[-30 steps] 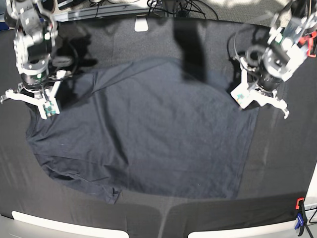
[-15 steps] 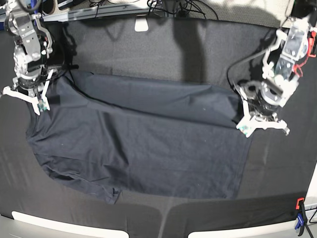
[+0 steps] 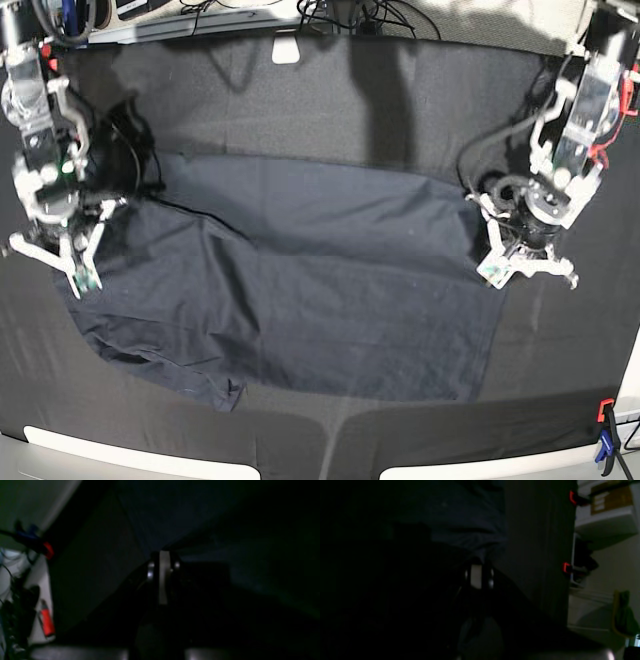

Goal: Layout the t-shirt on the table in an organized manner, then fold the t-shirt properly

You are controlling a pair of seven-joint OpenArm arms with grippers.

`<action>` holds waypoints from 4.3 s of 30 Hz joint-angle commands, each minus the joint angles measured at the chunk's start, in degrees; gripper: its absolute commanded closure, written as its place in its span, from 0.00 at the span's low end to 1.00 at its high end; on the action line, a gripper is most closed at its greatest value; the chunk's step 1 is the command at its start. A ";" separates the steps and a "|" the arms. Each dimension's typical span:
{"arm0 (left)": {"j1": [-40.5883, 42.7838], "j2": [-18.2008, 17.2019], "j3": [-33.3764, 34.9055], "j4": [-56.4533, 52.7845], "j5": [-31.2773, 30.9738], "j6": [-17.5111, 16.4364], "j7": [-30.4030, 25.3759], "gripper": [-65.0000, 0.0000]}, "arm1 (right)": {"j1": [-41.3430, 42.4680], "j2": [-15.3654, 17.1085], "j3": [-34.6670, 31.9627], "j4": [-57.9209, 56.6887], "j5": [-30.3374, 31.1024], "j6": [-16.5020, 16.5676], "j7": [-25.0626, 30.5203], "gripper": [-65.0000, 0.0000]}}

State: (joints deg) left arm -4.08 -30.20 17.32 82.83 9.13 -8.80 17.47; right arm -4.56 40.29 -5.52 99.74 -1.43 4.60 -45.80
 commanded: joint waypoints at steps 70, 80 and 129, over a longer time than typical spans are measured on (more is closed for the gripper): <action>-5.44 3.52 -0.39 -6.03 -4.26 1.14 2.43 1.00 | 33.75 -18.73 -8.00 -29.05 -5.60 17.09 12.61 0.55; -5.44 3.52 -0.39 -6.03 -4.26 1.14 2.54 1.00 | 34.86 -17.55 -8.02 -28.02 -2.01 20.52 3.34 0.55; -5.42 3.52 -0.39 -6.03 -4.28 1.14 2.93 1.00 | 32.30 -27.28 -8.00 -28.39 10.23 28.09 -6.80 0.55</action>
State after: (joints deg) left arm -8.27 -26.06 17.32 75.94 4.86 -8.56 21.32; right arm 25.96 12.53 -13.78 70.22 8.73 31.81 -53.47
